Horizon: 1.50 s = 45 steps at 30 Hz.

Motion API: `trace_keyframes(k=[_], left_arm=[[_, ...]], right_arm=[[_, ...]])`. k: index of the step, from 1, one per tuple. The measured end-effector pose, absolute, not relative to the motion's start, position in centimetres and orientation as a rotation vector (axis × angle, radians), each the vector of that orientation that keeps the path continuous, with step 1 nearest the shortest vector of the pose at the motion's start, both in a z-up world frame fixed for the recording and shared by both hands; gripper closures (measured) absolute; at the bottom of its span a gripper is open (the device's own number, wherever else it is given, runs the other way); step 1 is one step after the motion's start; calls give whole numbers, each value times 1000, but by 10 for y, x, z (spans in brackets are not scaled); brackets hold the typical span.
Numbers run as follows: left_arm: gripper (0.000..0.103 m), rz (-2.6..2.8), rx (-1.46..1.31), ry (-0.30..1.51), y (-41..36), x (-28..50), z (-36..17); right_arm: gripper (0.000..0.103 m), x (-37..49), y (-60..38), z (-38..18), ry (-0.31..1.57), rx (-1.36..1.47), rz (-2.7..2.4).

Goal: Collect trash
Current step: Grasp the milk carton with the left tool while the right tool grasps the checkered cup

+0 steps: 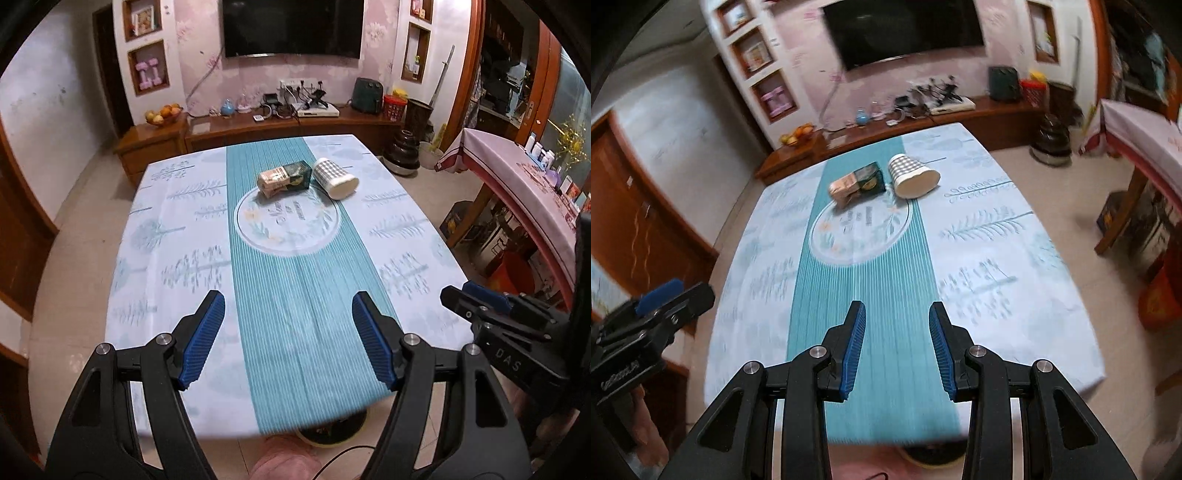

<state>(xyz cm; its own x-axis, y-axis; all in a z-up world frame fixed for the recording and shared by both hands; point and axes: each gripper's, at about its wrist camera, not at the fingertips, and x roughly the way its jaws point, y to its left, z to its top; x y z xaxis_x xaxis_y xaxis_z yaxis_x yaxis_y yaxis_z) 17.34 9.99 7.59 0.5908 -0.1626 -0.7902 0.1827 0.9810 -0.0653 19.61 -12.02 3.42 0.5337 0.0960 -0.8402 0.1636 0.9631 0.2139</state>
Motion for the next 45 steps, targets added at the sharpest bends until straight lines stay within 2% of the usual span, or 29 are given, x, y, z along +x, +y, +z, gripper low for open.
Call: trace_keyframes(k=[7, 17, 19, 21, 29, 31, 32, 33, 38, 41, 43, 44, 45], left_arm=[[34, -302, 119, 954, 116, 301, 59], [34, -415, 228, 1025, 91, 468, -2], [34, -430, 254, 1036, 78, 492, -19], [34, -456, 283, 1053, 67, 513, -36], [34, -515, 370, 1128, 31, 566, -97], [34, -522, 361, 1151, 28, 576, -108], [34, -524, 357, 1163, 27, 580, -113], [34, -528, 353, 1175, 25, 585, -119], [34, -523, 335, 1224, 21, 601, -141], [34, -522, 304, 1258, 20, 608, -151], [35, -527, 280, 1275, 22, 609, -154], [37, -531, 267, 1282, 22, 610, -156], [43, -537, 253, 1290, 22, 610, -157]], right_arm=[[62, 306, -119, 7, 1021, 315, -123], [43, 443, -132, -27, 1032, 226, -156], [41, 463, -138, -35, 1038, 226, -154], [34, 486, -147, -46, 1053, 219, -147], [33, 544, -180, -106, 1179, 172, -106], [24, 551, -188, -125, 1211, 200, -76], [17, 552, -193, -132, 1218, 238, -54], [16, 555, -198, -141, 1229, 285, -35], [18, 558, -210, -162, 1206, 436, 6], [39, 555, -216, -167, 1172, 529, 26], [45, 554, -212, -166, 1166, 539, 18], [54, 553, -212, -166, 1158, 539, 21], [65, 550, -210, -165, 1155, 542, 26]])
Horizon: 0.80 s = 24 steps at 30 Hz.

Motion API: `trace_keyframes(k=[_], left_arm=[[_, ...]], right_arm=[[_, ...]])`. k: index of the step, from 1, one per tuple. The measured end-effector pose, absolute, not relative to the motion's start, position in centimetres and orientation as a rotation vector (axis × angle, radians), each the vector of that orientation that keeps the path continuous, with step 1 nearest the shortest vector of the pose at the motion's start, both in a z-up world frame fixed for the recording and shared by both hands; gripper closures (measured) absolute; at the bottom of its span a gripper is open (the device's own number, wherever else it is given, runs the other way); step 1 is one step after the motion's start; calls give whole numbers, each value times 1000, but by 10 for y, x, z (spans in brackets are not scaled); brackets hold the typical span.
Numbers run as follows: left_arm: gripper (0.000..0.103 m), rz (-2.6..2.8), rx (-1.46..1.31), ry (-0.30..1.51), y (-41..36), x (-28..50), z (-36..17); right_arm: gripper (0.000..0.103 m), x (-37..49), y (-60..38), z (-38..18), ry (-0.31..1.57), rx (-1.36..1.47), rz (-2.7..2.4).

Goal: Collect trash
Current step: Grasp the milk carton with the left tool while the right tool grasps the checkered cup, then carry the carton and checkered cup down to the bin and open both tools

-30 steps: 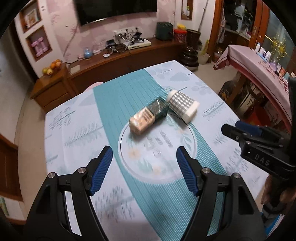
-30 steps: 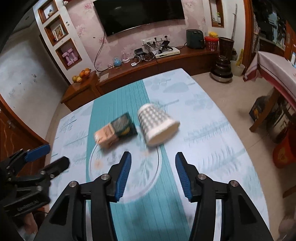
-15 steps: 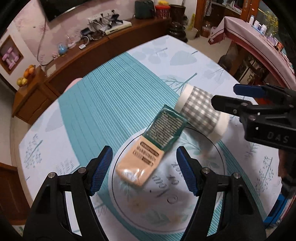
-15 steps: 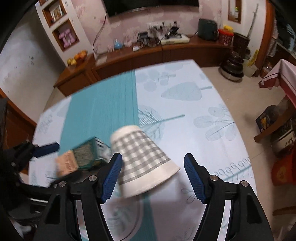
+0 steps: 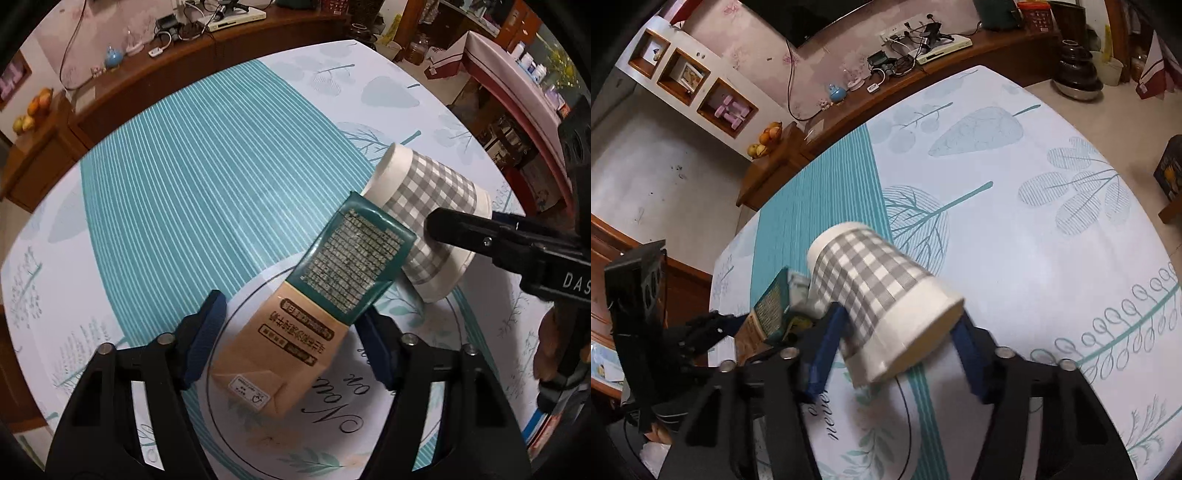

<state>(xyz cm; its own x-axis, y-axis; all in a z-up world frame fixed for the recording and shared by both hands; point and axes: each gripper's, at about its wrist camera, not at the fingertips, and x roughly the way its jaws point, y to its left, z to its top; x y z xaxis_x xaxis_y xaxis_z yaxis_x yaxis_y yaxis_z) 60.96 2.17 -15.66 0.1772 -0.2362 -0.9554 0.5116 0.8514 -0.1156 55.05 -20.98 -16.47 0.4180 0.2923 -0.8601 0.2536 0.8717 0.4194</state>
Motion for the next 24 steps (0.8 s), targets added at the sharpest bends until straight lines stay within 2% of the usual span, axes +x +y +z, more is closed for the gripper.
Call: trace_keyframes(k=[2, 6, 11, 20, 24], left_arm=[[55, -542, 235, 1304, 20, 609, -159], [61, -540, 172, 1307, 22, 601, -159], [64, -523, 143, 1279, 24, 579, -143], [64, -554, 128, 1196, 25, 508, -81], [70, -535, 93, 1181, 26, 461, -53]], right_arm=[[74, 546, -208, -163, 1147, 555, 30], [85, 528, -195, -150, 1122, 557, 34], [86, 494, -189, -131, 1092, 555, 19], [86, 395, -191, -81, 1051, 539, 22], [86, 335, -193, -52, 1035, 513, 57]])
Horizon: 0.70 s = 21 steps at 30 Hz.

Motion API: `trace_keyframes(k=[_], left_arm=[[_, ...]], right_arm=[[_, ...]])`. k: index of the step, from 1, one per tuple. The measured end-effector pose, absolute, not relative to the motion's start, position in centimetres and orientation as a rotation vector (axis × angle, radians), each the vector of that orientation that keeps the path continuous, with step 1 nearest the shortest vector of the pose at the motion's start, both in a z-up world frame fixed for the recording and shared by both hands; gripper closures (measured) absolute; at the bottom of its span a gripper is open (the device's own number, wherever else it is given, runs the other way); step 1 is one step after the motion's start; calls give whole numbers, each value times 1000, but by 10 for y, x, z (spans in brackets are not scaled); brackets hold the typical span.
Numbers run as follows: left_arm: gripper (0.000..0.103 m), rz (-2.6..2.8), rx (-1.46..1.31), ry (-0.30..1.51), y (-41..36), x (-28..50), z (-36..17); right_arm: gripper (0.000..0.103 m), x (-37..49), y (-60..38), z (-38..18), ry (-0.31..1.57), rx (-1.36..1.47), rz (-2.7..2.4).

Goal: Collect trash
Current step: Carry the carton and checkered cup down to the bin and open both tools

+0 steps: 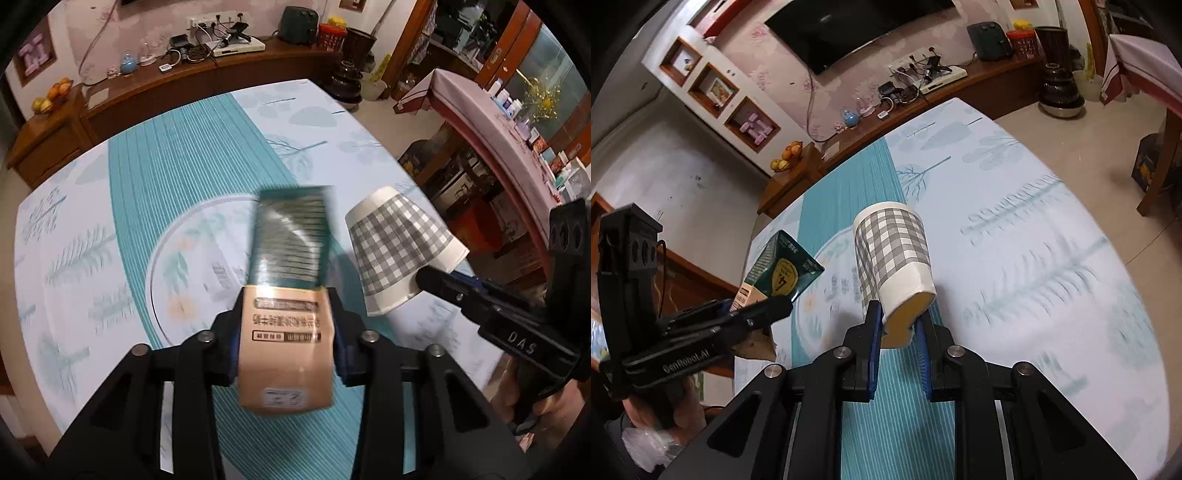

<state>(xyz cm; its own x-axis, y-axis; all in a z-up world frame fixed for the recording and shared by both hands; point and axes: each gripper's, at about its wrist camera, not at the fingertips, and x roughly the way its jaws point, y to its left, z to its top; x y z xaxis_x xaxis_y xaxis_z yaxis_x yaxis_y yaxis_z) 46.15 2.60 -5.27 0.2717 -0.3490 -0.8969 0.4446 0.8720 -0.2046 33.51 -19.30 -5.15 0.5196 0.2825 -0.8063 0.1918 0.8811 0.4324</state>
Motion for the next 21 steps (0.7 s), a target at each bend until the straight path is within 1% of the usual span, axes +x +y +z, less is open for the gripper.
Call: trace_keyframes(k=[4, 10, 15, 21], left_arm=[[70, -496, 51, 1153, 28, 397, -23], [70, -423, 10, 1115, 23, 292, 6], [70, -356, 1, 1094, 11, 206, 14], [70, -302, -42, 1086, -5, 115, 18]], right_arm=[[86, 276, -194, -23, 1021, 470, 110], [86, 178, -209, 16, 987, 422, 184], [86, 102, -222, 36, 980, 392, 229], [86, 20, -233, 46, 1004, 341, 275]])
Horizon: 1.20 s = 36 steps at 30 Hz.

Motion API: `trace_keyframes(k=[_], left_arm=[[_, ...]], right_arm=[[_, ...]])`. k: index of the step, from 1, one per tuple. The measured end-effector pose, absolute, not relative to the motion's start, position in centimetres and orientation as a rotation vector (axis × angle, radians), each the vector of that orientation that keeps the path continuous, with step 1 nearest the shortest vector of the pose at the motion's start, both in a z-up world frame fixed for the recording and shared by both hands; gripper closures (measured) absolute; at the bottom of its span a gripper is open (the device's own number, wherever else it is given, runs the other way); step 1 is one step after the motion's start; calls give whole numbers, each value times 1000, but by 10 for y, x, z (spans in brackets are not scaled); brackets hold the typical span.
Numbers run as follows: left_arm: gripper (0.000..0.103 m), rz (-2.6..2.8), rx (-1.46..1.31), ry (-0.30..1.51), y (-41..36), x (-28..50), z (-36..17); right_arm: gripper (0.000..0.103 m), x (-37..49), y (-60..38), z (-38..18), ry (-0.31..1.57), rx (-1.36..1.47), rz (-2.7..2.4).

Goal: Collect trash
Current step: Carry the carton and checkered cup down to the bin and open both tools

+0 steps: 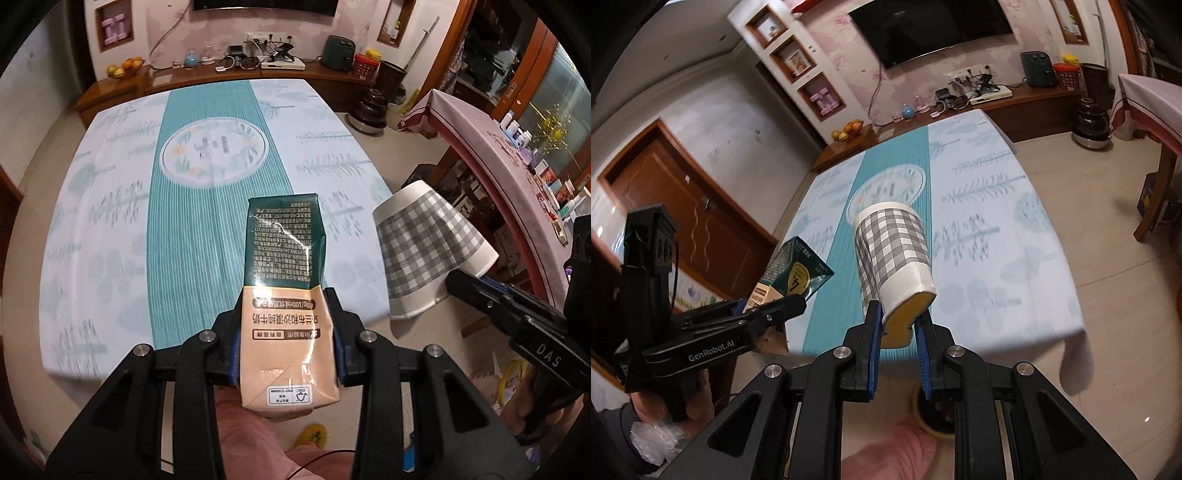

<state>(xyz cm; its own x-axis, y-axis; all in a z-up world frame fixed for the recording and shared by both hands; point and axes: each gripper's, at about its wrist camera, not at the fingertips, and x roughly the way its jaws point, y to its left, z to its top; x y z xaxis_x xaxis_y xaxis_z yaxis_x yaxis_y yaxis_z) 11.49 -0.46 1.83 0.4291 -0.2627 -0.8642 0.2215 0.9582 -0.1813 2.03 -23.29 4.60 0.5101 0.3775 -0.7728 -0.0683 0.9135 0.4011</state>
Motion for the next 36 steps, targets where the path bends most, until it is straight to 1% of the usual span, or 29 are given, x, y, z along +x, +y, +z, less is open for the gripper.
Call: trace_keyframes(k=[4, 9, 15, 19, 25, 30, 36], left_arm=[[70, -278, -51, 1093, -13, 56, 19], [70, -251, -42, 1127, -20, 2, 13], [70, -226, -18, 1171, -19, -25, -4], [70, -204, -23, 1200, -15, -27, -20], [70, -179, -38, 1252, -7, -28, -58], [70, -179, -36, 1302, -2, -26, -109], [70, -166, -25, 1330, 0, -19, -177]], right_arm=[[86, -14, -239, 40, 1044, 350, 286], [86, -52, -241, 27, 1090, 350, 300], [86, -70, -232, 6, 1137, 360, 298], [86, -71, -224, -18, 1184, 375, 285], [86, -70, -211, -63, 1247, 354, 247], [86, -68, -204, -114, 1289, 348, 179], [86, -65, -192, -202, 1356, 342, 109]])
